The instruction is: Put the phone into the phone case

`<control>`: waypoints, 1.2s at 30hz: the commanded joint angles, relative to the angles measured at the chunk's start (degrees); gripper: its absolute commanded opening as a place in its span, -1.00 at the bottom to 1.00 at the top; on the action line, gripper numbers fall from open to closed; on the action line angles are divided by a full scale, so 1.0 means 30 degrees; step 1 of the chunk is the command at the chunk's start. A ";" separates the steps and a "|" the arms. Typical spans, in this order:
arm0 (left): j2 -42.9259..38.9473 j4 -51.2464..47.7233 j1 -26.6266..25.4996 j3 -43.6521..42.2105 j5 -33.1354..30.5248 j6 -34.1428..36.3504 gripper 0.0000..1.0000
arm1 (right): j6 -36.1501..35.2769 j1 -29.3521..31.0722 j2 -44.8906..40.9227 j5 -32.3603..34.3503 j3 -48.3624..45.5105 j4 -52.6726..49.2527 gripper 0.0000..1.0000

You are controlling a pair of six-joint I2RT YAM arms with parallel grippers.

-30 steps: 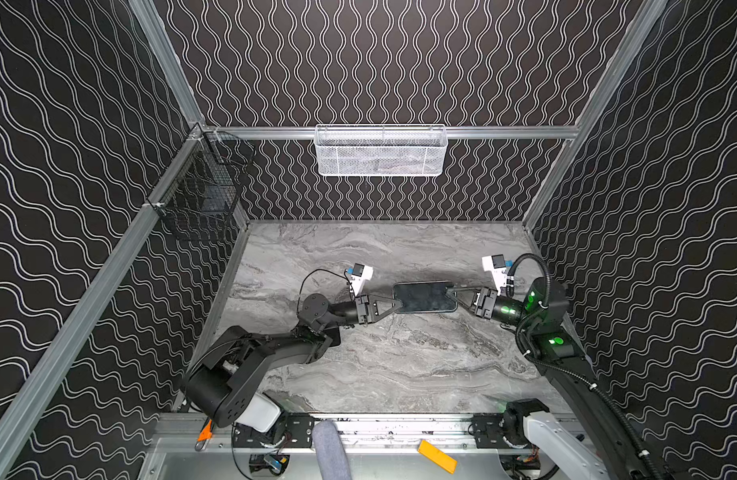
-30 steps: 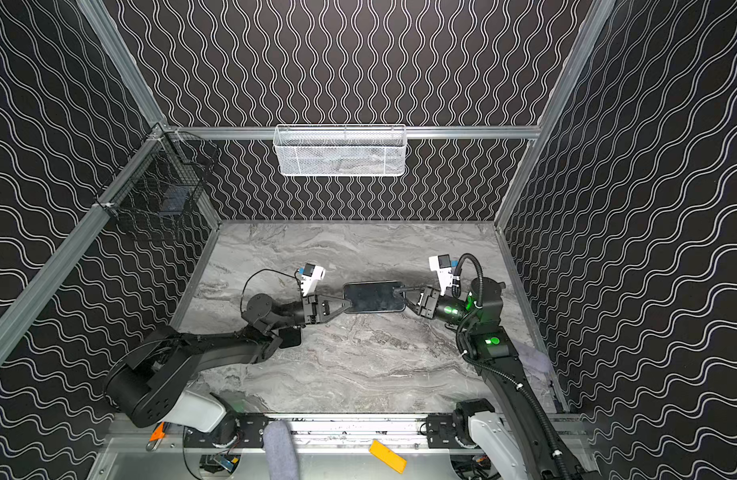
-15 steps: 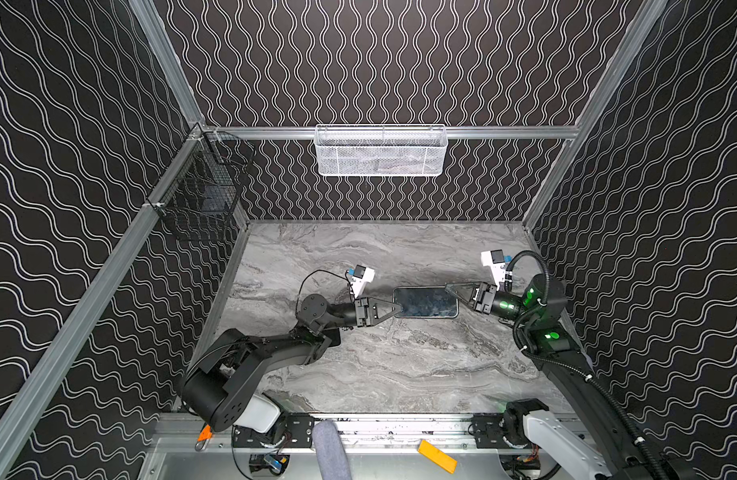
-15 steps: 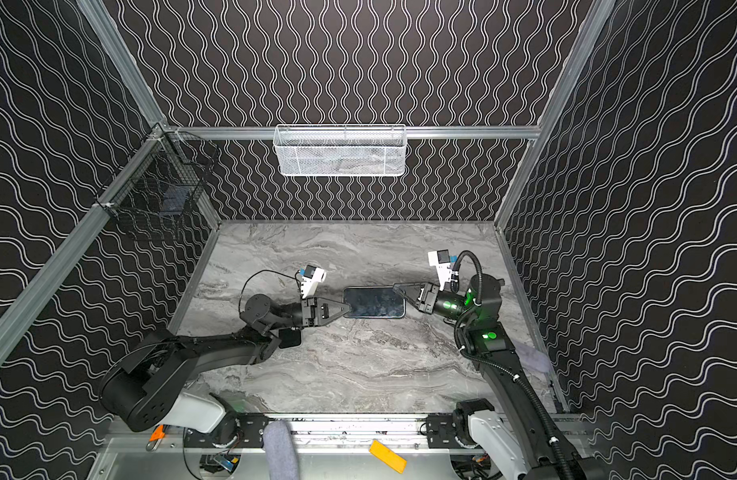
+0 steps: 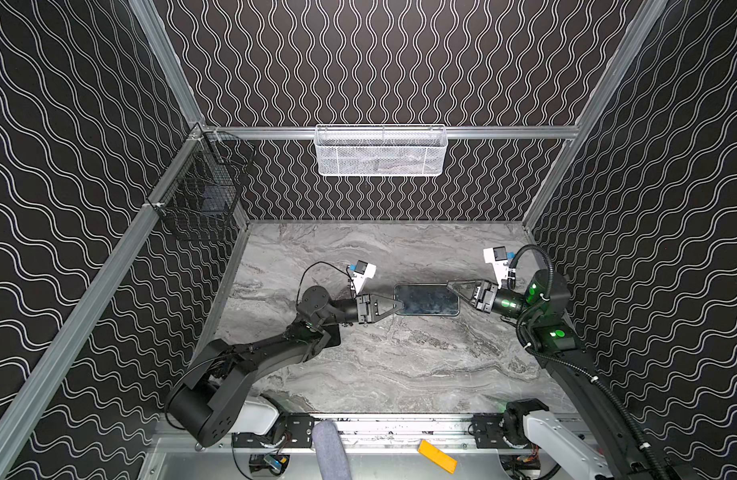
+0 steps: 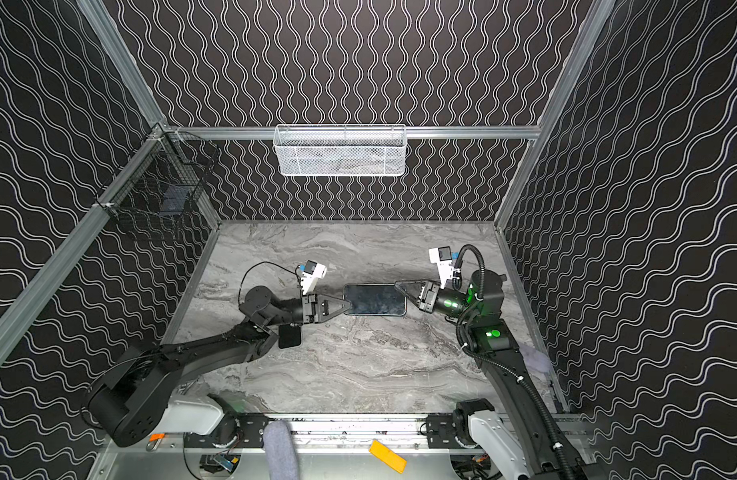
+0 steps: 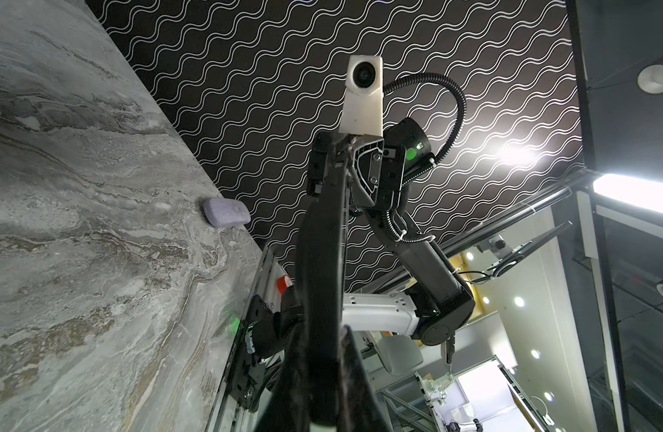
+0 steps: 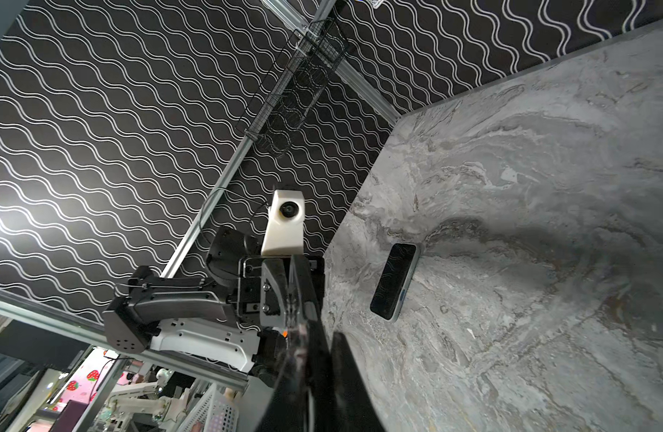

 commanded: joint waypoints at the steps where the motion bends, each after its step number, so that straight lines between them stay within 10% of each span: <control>1: -0.0371 -0.2661 0.0042 0.0388 0.0374 0.1955 -1.00 | -0.0606 0.0034 0.0175 -0.0807 0.0038 0.0047 -0.44; 17: -0.1142 -0.4764 0.0064 0.0874 0.0126 0.2923 -1.00 | -0.1123 0.0060 -0.0216 -0.1222 -0.0605 -0.0504 -0.99; 20: -0.1227 -0.4881 0.0129 0.1027 0.0193 0.2920 -0.99 | -0.1158 0.0062 -0.0129 -0.1416 -0.0658 -0.0618 -0.94; 26: -0.1488 -0.4619 0.0487 0.0845 0.0087 0.2637 -1.00 | -0.0653 0.0063 -0.0240 -0.1921 -0.0881 -0.0321 -0.05; 36: -0.1517 -0.4802 0.0672 0.0881 0.0060 0.2708 -1.00 | 0.0734 0.0402 -0.0668 -0.2326 -0.2191 0.1375 -0.50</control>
